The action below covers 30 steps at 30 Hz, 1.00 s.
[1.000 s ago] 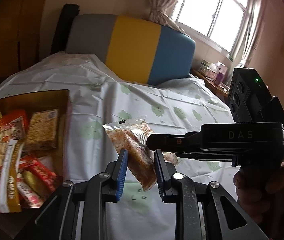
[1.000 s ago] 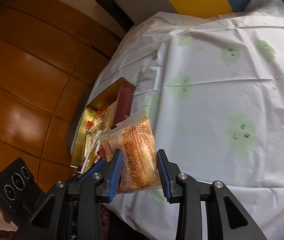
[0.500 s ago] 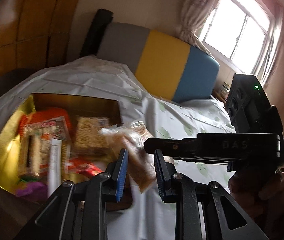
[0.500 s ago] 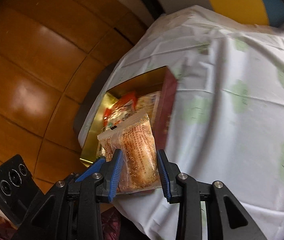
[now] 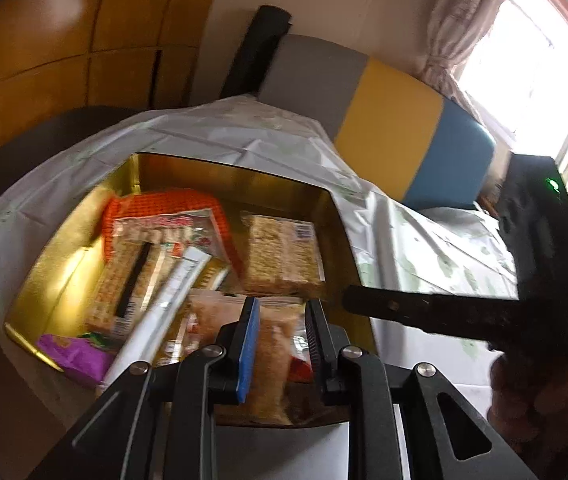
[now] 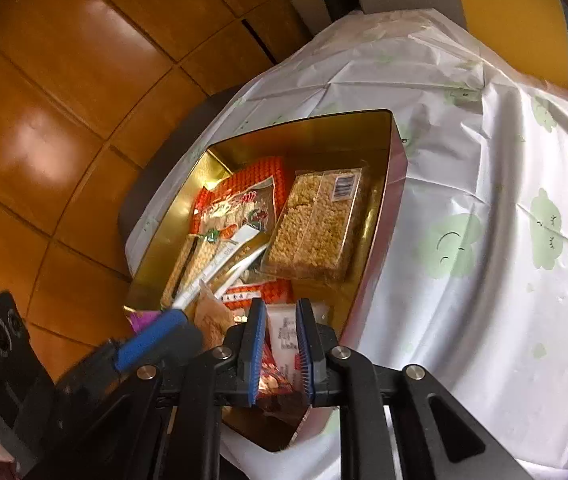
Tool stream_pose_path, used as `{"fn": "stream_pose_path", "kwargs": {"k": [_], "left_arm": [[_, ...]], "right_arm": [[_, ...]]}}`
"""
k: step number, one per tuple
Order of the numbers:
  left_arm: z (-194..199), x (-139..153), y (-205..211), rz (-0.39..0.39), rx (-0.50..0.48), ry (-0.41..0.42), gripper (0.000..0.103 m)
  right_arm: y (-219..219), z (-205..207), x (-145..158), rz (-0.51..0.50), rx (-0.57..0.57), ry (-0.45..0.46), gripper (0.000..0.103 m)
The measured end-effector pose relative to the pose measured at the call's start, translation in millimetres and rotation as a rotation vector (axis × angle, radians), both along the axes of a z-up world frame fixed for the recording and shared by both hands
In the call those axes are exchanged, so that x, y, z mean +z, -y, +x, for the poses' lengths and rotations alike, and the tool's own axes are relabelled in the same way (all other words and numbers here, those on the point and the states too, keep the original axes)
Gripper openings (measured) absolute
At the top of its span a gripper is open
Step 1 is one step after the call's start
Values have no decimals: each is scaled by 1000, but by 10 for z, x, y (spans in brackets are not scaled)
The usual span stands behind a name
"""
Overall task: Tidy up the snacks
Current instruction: 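Carry the pastry bag into the gold tray and open the right gripper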
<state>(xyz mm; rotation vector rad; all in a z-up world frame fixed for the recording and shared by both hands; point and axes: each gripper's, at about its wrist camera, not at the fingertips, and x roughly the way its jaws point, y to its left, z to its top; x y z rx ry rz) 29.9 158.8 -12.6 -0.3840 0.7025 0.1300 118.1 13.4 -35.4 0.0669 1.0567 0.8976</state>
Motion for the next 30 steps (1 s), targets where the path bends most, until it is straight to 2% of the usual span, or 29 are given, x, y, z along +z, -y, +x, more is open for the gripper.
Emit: {"fn": "stream_pose_path", "kwargs": {"k": [5,7,10,11,12,16,18,22,26,27,30], "left_arm": [[-99,68,-299,16,123,0,22],[-144,95,-418,38,175,-7,22],[-192,91,-589,42,225,-15,23],[-216,82,-641,37,240,-18,23],[-226,74,-658,38,246,-18,23],[-213,37,-602,59,235,-28,26],[-200,24,-546,73,221,-34,26],[-166,0,-465,88,202,-46,30],[-167,20,-367,111,180,-40,40],[-167,28,-337,117,172,-36,41],[-169,43,-266,131,161,-33,50]], "right_arm": [[-54,-85,36,-41,38,70,17],[-133,-149,44,-56,74,87,20],[-285,-261,-3,-64,134,87,31],[-331,-284,-31,-62,150,72,37],[-383,-298,-68,-68,159,61,39],[-595,-342,-212,-105,183,60,39],[-679,-376,-261,-138,193,91,30],[-729,-298,-299,-159,158,128,28],[-648,-120,-288,-150,95,104,28],[-635,-128,-277,-157,89,110,28],[-563,-202,-254,-181,87,147,29]]}}
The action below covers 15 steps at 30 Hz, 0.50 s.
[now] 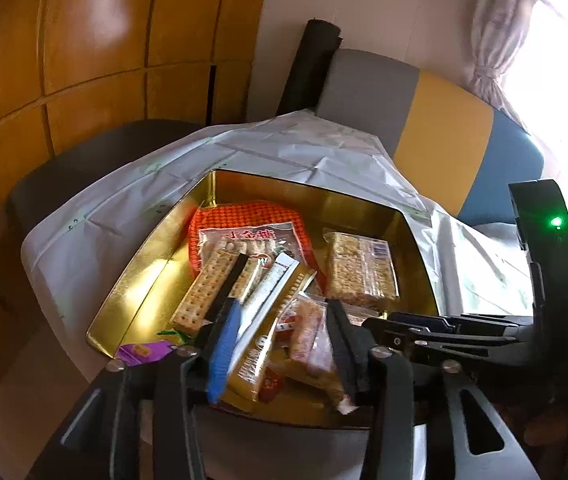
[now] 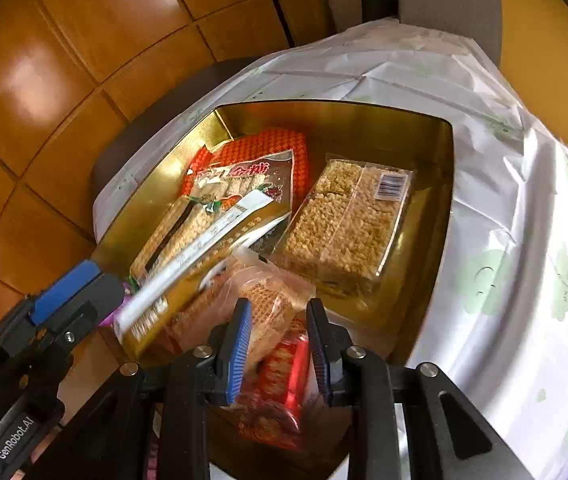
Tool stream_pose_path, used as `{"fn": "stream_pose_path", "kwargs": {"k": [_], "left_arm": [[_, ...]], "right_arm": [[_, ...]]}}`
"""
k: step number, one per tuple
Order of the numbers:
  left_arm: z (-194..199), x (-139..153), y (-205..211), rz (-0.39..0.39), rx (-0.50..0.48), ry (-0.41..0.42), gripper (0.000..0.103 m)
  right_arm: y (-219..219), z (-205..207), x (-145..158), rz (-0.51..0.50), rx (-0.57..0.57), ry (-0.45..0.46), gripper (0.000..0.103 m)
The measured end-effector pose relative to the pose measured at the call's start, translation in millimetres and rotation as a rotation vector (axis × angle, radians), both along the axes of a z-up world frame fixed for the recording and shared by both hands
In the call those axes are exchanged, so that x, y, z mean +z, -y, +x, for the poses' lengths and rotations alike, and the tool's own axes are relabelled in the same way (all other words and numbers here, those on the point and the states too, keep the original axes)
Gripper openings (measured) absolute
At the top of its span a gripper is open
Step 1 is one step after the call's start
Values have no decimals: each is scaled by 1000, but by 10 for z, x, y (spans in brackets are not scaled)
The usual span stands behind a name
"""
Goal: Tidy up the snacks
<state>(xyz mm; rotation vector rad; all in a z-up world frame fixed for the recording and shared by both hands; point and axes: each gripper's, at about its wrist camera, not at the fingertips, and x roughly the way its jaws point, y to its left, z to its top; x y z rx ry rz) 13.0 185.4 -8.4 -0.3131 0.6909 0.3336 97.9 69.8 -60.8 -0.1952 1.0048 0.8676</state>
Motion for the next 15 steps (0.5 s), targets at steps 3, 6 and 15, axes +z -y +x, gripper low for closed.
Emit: {"fn": "stream_pose_path", "kwargs": {"k": [3,6,15], "left_arm": [[-13,21,60,11,-8,6,51],[-25,41,113,25,-13,7,54],[-91,88,358,96,-22,16,67]], "right_arm": [[120,-43,43,10,-21,13,30],[249,-134,127,10,-56,61,31],[538,-371,310,-54,-242,256,37]]}}
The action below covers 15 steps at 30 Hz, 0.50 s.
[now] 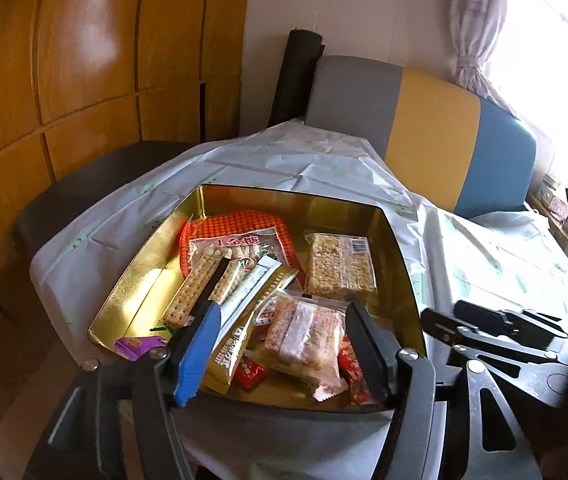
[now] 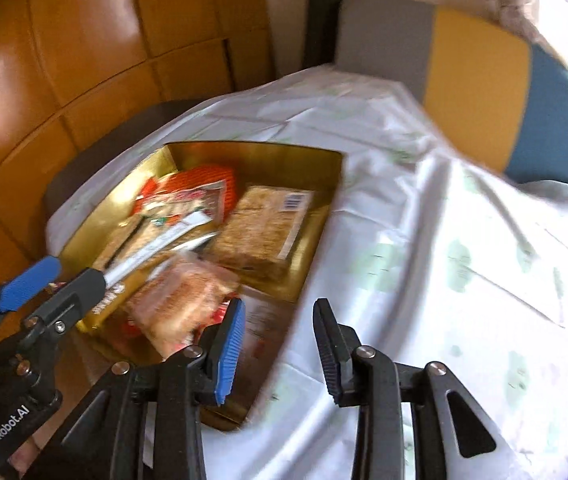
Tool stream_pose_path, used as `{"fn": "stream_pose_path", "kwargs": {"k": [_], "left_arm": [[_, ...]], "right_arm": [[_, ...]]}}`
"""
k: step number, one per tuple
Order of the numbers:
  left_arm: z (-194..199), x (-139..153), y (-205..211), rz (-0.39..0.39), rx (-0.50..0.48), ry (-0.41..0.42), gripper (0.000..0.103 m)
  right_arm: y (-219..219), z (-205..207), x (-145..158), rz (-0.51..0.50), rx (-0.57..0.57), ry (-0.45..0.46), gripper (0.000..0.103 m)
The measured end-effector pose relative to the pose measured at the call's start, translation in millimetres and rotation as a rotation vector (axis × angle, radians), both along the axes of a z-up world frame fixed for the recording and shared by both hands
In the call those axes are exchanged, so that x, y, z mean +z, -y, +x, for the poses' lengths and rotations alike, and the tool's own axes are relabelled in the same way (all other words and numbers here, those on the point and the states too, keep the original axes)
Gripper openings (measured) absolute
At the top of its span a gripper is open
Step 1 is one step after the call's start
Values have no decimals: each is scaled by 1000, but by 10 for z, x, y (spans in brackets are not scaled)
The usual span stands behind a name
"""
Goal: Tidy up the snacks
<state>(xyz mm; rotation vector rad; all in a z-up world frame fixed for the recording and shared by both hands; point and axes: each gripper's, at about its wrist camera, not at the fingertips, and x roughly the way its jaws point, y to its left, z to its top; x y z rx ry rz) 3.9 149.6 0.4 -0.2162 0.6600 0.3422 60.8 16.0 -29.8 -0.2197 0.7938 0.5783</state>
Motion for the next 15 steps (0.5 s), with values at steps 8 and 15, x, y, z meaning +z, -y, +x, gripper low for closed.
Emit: {"fn": "stream_pose_path", "kwargs": {"k": [8,15], "left_arm": [[-106,-25,235,29,-29,-3,77],[-155,-17,327,41,-49,2,82]], "right_arm": [[272,-228,-64,-48,-134,84,38],[385,-339,-114,-47,-169,107,38]]}}
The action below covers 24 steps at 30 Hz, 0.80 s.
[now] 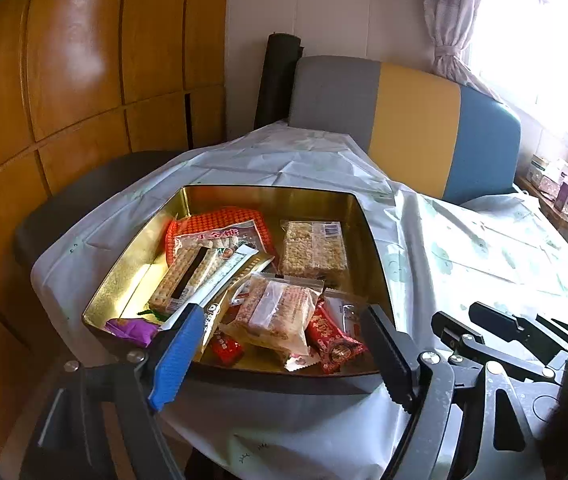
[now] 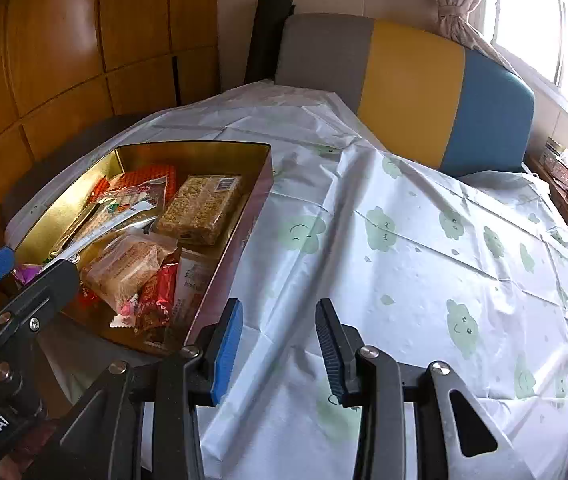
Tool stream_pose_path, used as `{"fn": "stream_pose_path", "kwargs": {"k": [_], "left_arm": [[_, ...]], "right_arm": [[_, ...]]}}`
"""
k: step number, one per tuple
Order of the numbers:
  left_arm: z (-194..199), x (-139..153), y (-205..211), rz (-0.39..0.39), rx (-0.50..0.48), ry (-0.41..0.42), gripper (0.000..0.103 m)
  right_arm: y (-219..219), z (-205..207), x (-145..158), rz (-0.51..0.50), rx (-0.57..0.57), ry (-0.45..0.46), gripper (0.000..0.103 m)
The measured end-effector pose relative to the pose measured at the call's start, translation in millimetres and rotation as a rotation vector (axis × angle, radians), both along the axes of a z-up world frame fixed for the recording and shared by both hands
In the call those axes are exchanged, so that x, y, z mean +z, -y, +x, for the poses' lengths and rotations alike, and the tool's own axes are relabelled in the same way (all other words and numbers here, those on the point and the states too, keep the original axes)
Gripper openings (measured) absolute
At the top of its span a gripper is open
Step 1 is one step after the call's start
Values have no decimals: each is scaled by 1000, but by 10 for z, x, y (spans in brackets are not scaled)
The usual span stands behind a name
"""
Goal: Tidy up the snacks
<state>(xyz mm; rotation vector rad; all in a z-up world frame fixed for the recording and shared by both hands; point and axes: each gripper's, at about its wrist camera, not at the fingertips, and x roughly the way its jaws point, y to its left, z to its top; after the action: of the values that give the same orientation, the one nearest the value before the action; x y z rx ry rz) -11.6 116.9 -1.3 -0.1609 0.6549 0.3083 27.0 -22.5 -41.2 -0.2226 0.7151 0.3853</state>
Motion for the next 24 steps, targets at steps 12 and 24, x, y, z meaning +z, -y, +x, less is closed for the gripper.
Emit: {"fn": "stream_pose_path", "kwargs": {"k": [12,24], "left_arm": [[-26,16,-34,-9,11,9,84],[-53,33,-40,-9,13,19,84]], "right_arm": [[20,-76,21,1,-8,29,38],[6,-88,34,-1,-5,35,38]]}}
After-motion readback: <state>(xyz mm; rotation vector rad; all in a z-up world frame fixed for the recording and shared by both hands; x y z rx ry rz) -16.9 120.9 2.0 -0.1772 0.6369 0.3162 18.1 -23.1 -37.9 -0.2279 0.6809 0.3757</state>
